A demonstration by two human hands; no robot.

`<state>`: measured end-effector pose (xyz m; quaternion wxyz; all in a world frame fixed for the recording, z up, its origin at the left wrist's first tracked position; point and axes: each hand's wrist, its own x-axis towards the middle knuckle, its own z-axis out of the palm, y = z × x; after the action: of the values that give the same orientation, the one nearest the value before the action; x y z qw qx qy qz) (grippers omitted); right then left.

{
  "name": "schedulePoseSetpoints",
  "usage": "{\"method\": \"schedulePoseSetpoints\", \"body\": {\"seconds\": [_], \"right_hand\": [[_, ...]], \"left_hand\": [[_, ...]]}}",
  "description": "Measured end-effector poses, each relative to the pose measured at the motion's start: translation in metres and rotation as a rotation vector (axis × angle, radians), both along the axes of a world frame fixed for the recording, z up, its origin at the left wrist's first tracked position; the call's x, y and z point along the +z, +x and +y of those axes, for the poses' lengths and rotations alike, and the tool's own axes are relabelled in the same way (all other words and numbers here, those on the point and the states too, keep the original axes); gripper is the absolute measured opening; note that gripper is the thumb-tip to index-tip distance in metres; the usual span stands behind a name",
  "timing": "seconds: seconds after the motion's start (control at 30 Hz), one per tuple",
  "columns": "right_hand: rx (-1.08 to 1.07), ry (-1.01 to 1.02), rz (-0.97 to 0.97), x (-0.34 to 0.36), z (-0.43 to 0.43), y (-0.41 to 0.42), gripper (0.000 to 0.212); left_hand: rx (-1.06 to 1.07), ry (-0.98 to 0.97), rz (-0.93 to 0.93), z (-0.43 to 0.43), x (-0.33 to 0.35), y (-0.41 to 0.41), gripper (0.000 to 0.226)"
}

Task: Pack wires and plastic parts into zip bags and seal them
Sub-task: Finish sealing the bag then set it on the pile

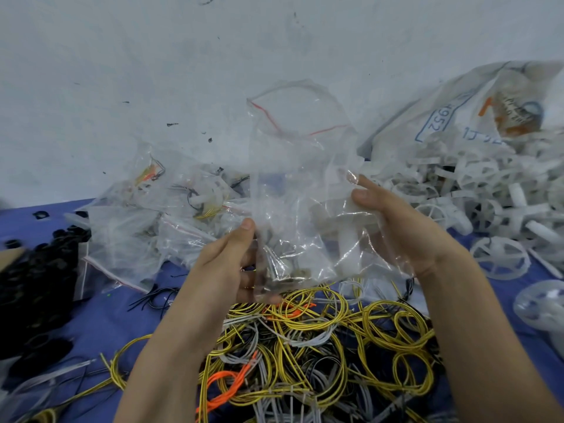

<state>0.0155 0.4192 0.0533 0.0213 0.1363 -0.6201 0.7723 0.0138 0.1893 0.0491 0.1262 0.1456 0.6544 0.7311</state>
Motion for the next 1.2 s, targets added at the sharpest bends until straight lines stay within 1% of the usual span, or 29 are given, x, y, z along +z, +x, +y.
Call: {"method": "schedulePoseSetpoints", "body": {"seconds": [0.1,0.13,0.17,0.23,0.3,0.37,0.43,0.5,0.6,0.63,0.7,0.77,0.83,0.87,0.9,0.97,1.0,1.03,1.07,1.17,1.2], "right_hand": [[0.048,-0.069,0.004,-0.002,0.004,0.001,0.038],[0.052,-0.106,-0.015,-0.004,0.004,0.000,0.033],[0.041,-0.118,-0.044,-0.007,0.003,-0.002,0.031],[0.000,-0.058,-0.092,-0.013,-0.002,-0.009,0.032],[-0.009,-0.035,-0.110,-0.019,-0.011,-0.015,0.035],[0.007,-0.090,-0.097,-0.020,-0.018,-0.017,0.034],[-0.007,-0.153,-0.085,-0.019,-0.020,-0.018,0.040],[-0.053,-0.211,-0.091,-0.017,-0.017,-0.018,0.049],[-0.108,-0.256,-0.091,-0.015,-0.013,-0.015,0.053],[-0.120,-0.273,-0.085,-0.015,-0.012,-0.015,0.053],[-0.156,-0.306,-0.082,-0.014,-0.012,-0.014,0.050],[-0.201,-0.316,-0.086,-0.013,-0.014,-0.014,0.048],[-0.244,-0.287,-0.089,-0.012,-0.016,-0.015,0.049],[-0.257,-0.263,-0.090,-0.011,-0.018,-0.015,0.052],[-0.261,-0.241,-0.087,-0.010,-0.020,-0.015,0.055],[-0.248,-0.212,-0.071,-0.007,-0.025,-0.014,0.053],[-0.239,-0.196,-0.063,-0.005,-0.028,-0.014,0.052],[-0.233,-0.176,-0.056,-0.004,-0.030,-0.013,0.050],[-0.230,-0.157,-0.052,-0.003,-0.034,-0.012,0.050],[-0.216,-0.109,-0.041,-0.001,-0.040,-0.010,0.053],[-0.218,-0.089,-0.036,0.000,-0.040,-0.009,0.054]], "left_hand": [[-0.036,0.055,0.018,-0.003,0.001,0.000,0.034],[-0.053,0.059,0.051,-0.004,0.002,0.000,0.032],[-0.069,0.034,0.110,-0.004,0.003,0.001,0.035],[-0.065,-0.046,0.254,-0.001,0.005,0.004,0.042],[-0.033,-0.073,0.357,0.004,0.007,0.008,0.041],[-0.019,-0.065,0.409,0.007,0.006,0.010,0.039],[-0.022,-0.062,0.432,0.007,0.007,0.012,0.038],[-0.022,-0.064,0.429,0.005,0.009,0.012,0.037],[0.018,-0.074,0.420,0.002,0.011,0.010,0.032],[0.032,-0.070,0.407,0.000,0.010,0.009,0.035],[0.063,-0.015,0.329,-0.003,0.009,0.006,0.039],[0.084,0.021,0.251,-0.005,0.008,0.004,0.038],[0.081,-0.019,0.221,-0.007,0.005,0.001,0.029],[0.074,-0.082,0.217,-0.008,0.003,-0.001,0.029],[0.060,-0.171,0.220,-0.009,0.002,-0.002,0.045],[0.051,-0.317,0.197,-0.007,-0.001,-0.004,0.087],[0.049,-0.349,0.185,-0.004,-0.002,-0.003,0.100],[0.053,-0.355,0.174,0.000,-0.003,-0.001,0.106],[0.066,-0.333,0.178,0.003,-0.005,0.000,0.100],[0.132,-0.237,0.226,0.007,-0.008,0.000,0.038],[0.149,-0.225,0.219,0.007,-0.009,-0.001,0.027]]}}
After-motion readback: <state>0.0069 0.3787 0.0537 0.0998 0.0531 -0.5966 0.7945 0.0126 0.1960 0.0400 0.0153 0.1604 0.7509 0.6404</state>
